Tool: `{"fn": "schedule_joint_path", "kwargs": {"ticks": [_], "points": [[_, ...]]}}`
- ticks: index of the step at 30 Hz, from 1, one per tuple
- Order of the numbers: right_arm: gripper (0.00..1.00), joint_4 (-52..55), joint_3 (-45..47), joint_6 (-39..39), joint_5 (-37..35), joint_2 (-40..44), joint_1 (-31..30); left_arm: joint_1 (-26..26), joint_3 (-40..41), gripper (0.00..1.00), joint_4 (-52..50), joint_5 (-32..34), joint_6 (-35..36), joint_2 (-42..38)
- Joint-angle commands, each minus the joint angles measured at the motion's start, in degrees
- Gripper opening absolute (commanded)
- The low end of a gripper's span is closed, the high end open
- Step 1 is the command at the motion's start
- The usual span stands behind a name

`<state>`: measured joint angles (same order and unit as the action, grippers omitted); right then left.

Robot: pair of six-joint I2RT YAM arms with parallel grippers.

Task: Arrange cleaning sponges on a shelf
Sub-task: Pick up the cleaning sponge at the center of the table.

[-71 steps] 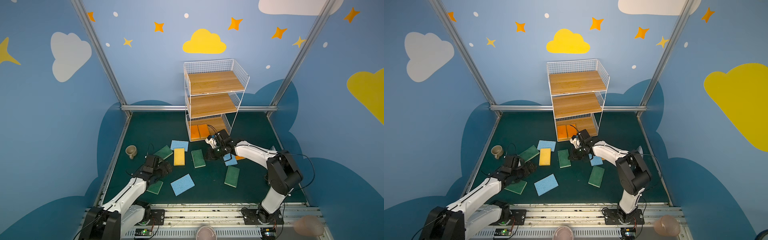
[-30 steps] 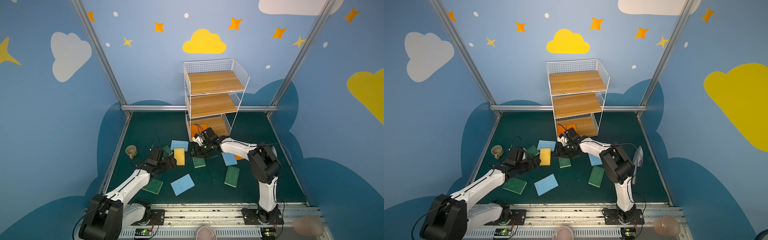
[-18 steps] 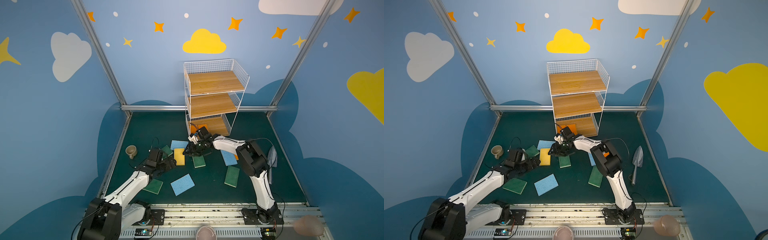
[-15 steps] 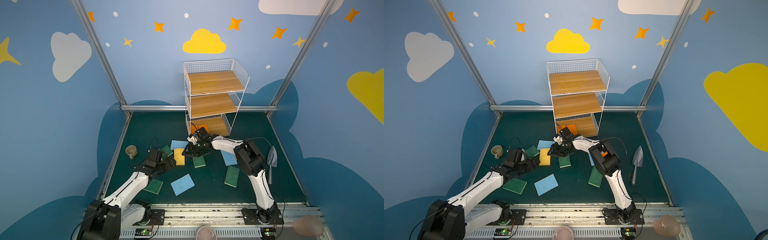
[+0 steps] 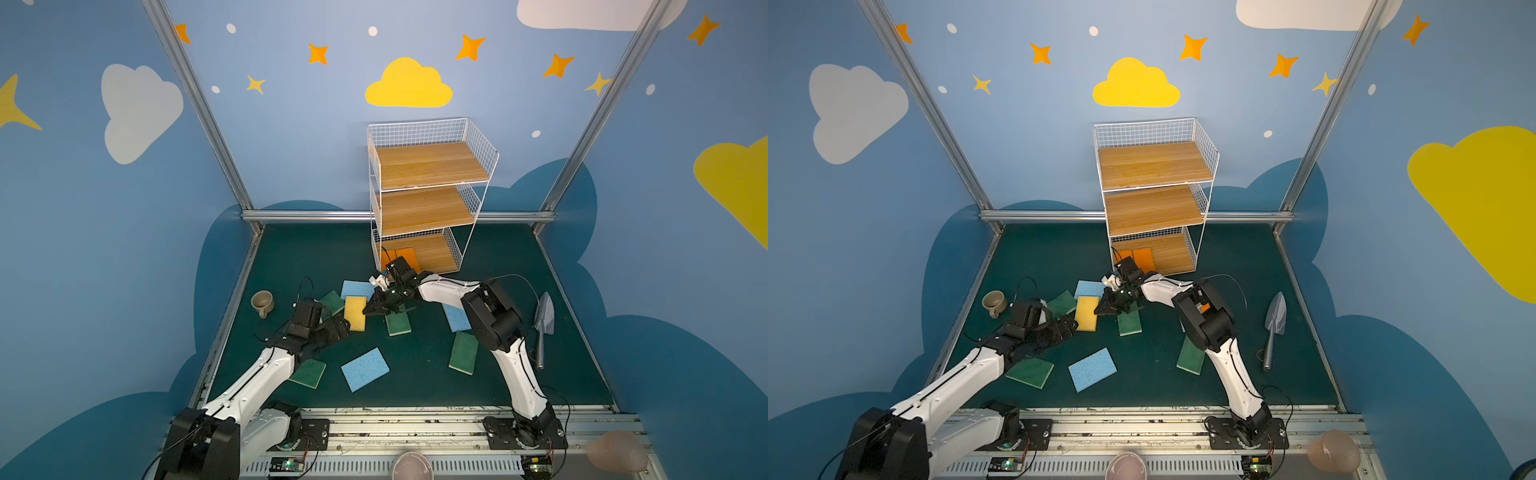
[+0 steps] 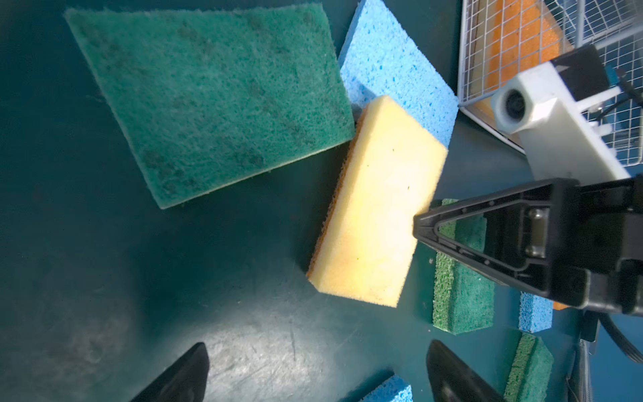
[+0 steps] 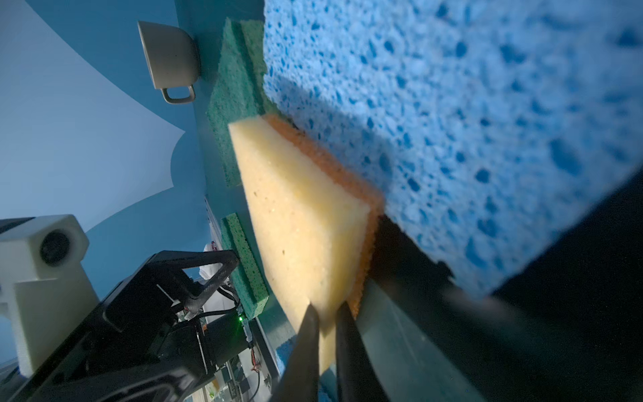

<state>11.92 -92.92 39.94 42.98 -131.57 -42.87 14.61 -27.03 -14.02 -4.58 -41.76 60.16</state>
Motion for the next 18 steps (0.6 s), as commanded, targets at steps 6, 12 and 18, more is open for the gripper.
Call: {"fn": "schedule_joint_path", "kwargs": {"ticks": [6, 12, 18], "points": [[0.02, 1.2, 0.6, -2.3, -2.5, 4.6, -0.4, -0.3, -0.5, 0.97, -2.6, -0.9, 0.4, -1.5], [0.00, 6.5, 2.3, -5.6, -6.2, 9.4, -0.5, -0.2, -1.1, 0.97, -3.8, -0.9, 0.7, -2.3], [0.00, 19.2, 6.4, -12.0, -20.4, 19.7, -0.8, -0.1, -1.6, 0.97, -3.7, -0.3, 1.1, -2.2]]}}
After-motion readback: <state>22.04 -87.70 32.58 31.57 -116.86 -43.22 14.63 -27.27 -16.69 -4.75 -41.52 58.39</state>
